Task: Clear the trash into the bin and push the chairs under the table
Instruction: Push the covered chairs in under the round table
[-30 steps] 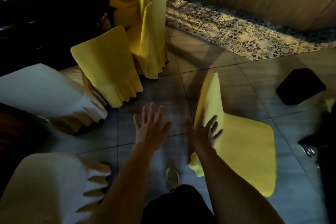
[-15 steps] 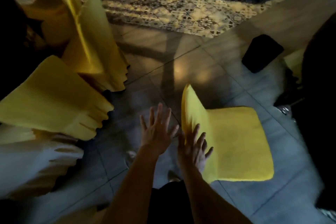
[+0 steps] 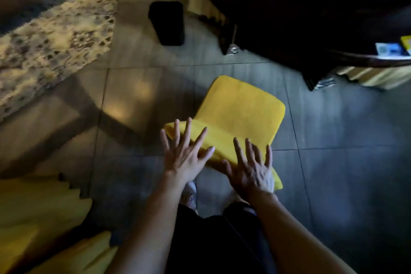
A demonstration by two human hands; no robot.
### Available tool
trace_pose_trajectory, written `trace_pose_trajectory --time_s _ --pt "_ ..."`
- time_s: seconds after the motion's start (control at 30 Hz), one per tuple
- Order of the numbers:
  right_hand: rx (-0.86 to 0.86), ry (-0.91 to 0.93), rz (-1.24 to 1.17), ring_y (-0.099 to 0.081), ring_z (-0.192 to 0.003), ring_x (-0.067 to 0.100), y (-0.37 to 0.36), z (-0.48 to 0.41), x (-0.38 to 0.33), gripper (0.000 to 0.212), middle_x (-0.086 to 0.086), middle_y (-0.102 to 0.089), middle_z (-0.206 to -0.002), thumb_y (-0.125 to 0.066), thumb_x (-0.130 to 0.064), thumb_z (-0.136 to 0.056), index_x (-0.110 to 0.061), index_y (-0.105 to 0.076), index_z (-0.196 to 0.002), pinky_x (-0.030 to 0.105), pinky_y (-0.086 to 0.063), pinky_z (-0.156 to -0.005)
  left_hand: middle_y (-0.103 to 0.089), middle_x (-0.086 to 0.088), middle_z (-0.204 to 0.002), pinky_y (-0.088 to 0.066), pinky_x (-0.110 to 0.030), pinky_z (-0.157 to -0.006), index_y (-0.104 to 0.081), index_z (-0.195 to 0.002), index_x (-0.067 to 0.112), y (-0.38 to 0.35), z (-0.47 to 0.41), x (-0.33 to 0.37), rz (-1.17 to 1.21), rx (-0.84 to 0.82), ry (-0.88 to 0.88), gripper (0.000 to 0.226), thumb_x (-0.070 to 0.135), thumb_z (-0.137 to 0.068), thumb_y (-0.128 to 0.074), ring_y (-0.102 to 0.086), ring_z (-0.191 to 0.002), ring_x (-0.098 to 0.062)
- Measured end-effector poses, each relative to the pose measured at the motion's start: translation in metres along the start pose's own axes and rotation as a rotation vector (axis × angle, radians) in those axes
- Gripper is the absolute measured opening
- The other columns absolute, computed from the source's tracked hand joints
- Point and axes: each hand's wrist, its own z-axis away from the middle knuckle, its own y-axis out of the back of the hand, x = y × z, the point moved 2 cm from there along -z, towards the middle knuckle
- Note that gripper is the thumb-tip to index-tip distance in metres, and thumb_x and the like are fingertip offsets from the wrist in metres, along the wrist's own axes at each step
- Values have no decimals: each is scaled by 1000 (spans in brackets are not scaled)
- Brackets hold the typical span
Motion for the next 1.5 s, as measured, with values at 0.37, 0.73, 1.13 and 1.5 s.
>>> trace_pose_trajectory --time_s 0.37,0.73,1.13,1.5 --pt "86 -395 2 -36 -150 30 -7 6 -33 81 17 -36 -164 -23 -72 -93 -29 -26 -162 57 1 -125 -2 -4 -171 14 -68 -115 -19 -157 44 -4 -22 -10 -7 -35 -257 81 82 -88 2 8 -157 -30" --pt "249 -441 30 -36 -149 32 -24 1 -28 80 17 -36 -164 -26 -74 -93 -30 -31 -160 55 -5 -125 -15 -6 -169 10 -61 -118 -34 -154 40 -19 -56 1 25 200 -347 76 76 -91 -11 -8 -156 -31" --pt "334 -466 26 -36 -149 31 -17 -40 -13 82 14 -36 -164 -21 -74 -91 -29 -30 -159 55 -8 -126 -22 -7 -168 3 -61 -121 -40 -152 37 -15 -104 15 41 309 -370 78 77 -91 -12 -13 -155 -32" --pt "380 -490 30 -46 -143 31 7 -121 26 79 12 -46 -159 -27 -70 -91 -26 -37 -156 53 -12 -125 -43 -10 -158 -7 -63 -120 -53 -145 31 1 -190 50 68 384 -389 89 79 -88 -4 -29 -150 -37"
